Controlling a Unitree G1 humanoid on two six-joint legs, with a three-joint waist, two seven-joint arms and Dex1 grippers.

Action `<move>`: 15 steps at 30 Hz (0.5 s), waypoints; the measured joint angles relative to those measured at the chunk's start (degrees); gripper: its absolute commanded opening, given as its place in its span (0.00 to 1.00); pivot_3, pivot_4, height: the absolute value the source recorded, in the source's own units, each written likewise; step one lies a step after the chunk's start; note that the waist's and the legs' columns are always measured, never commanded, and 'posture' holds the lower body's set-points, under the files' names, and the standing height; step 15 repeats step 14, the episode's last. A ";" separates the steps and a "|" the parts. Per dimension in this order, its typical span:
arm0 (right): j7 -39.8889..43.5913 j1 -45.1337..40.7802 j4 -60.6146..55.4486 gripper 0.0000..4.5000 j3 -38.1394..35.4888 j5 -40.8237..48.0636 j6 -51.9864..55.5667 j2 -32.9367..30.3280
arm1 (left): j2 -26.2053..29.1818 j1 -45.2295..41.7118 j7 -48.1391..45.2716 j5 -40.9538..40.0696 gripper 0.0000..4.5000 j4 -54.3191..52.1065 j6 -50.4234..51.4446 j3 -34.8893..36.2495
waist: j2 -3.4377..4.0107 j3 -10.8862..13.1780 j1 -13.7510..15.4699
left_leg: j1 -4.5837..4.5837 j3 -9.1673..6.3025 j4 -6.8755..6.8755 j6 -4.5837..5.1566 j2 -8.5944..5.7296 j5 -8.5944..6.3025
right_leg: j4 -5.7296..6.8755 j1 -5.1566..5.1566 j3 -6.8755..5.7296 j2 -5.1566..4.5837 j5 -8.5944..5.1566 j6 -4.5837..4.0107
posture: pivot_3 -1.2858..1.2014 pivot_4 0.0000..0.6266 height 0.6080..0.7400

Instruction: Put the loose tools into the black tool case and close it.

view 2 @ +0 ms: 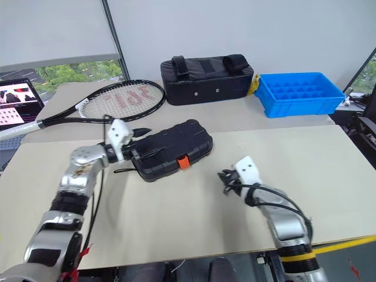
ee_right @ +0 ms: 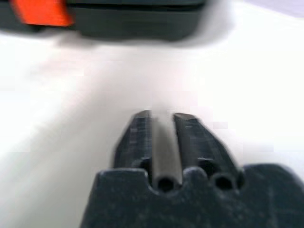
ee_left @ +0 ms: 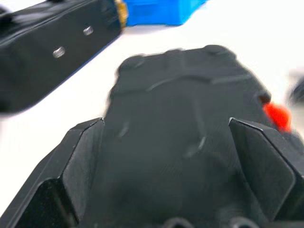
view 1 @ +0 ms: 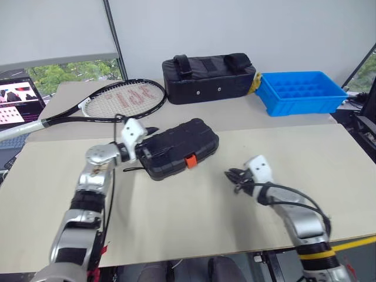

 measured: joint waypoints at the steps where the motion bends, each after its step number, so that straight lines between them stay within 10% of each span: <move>1: 3.17 0.47 1.47 0.57 -1.04 1.38 -2.44 -1.88 | 0.94 3.50 0.40 -1.75 1.00 -4.24 1.97 1.60 | -0.03 0.06 0.00 | -0.02 0.00 0.00 -0.03 0.01 -0.02 | -0.06 0.01 -0.01 -0.04 0.00 0.00 | 0.52 0.24 0.92; 7: 14.74 4.49 11.66 1.00 -8.15 5.72 -14.57 -5.82 | 5.01 26.48 3.31 -6.43 1.00 -20.34 10.53 8.87 | 0.04 0.23 0.43 | 0.11 0.04 -0.02 -0.04 -0.02 -0.29 | -0.18 0.16 0.04 -0.69 -0.06 0.09 | 0.52 0.24 0.92; 15: 19.34 6.39 14.82 1.00 -9.47 7.10 -20.88 -7.02 | 2.79 37.17 9.96 -6.39 1.00 -28.37 11.19 10.36 | 0.14 0.46 2.46 | 0.09 -0.03 0.00 -0.47 -0.04 -0.46 | -0.21 0.12 0.03 -1.04 -0.08 0.00 | 0.52 0.24 0.92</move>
